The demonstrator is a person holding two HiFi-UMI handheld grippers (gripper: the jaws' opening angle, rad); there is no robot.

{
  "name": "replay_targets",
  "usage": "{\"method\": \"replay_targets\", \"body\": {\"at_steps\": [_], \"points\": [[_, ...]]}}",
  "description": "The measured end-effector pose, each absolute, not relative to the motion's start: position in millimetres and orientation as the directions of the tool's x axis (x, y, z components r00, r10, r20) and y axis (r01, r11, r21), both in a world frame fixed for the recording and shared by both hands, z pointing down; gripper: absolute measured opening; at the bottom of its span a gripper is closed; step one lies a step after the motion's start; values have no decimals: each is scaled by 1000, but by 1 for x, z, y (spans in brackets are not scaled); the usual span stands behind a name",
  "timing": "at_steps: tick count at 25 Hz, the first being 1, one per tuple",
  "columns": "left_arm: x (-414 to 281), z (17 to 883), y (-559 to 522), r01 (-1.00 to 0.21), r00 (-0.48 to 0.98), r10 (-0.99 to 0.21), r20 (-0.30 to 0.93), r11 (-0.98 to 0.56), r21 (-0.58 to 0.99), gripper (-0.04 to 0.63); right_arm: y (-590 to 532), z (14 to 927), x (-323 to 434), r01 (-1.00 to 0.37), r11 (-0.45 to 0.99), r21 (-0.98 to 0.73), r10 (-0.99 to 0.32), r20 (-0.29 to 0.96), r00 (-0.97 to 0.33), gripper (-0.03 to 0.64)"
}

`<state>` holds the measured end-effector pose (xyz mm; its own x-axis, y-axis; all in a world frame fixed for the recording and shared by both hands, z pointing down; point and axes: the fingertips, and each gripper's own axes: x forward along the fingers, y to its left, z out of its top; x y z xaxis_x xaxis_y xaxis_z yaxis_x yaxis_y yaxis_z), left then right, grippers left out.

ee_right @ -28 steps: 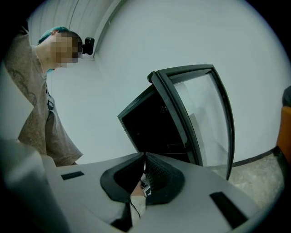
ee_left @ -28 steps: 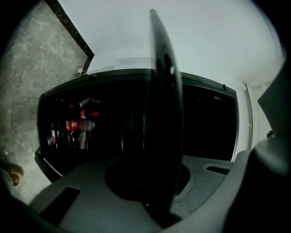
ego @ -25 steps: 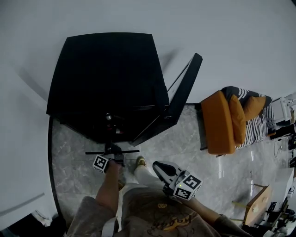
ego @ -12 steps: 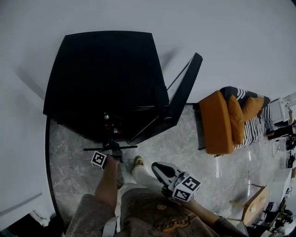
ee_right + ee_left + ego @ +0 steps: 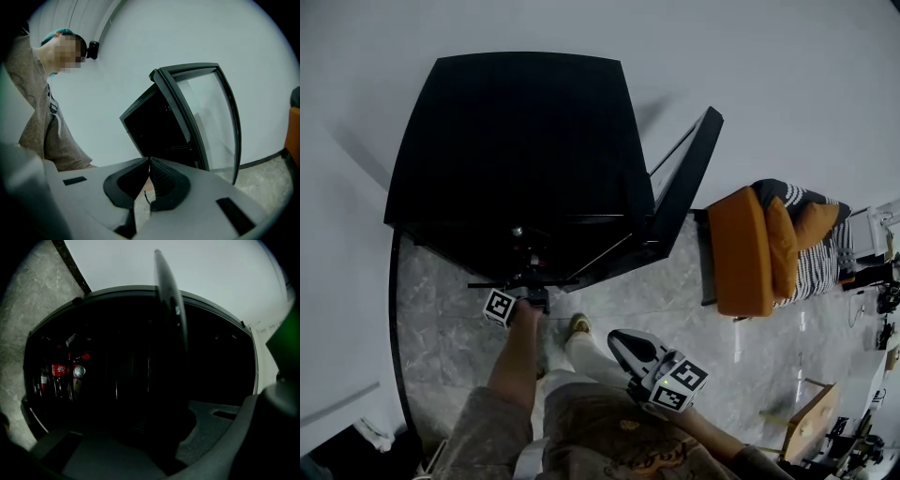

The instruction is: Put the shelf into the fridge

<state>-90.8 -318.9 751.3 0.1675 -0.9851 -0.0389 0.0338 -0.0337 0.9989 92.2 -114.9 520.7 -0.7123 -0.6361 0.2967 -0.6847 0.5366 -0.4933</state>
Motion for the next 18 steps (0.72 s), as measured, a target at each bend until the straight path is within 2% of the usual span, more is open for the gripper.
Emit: {"method": "replay_targets", "body": {"at_steps": [18], "points": [[-91,754,-371,9,156,-987,-25,-24,1000,17,-110,528,91,-690,533,-490,-625,321,-711,23]]}}
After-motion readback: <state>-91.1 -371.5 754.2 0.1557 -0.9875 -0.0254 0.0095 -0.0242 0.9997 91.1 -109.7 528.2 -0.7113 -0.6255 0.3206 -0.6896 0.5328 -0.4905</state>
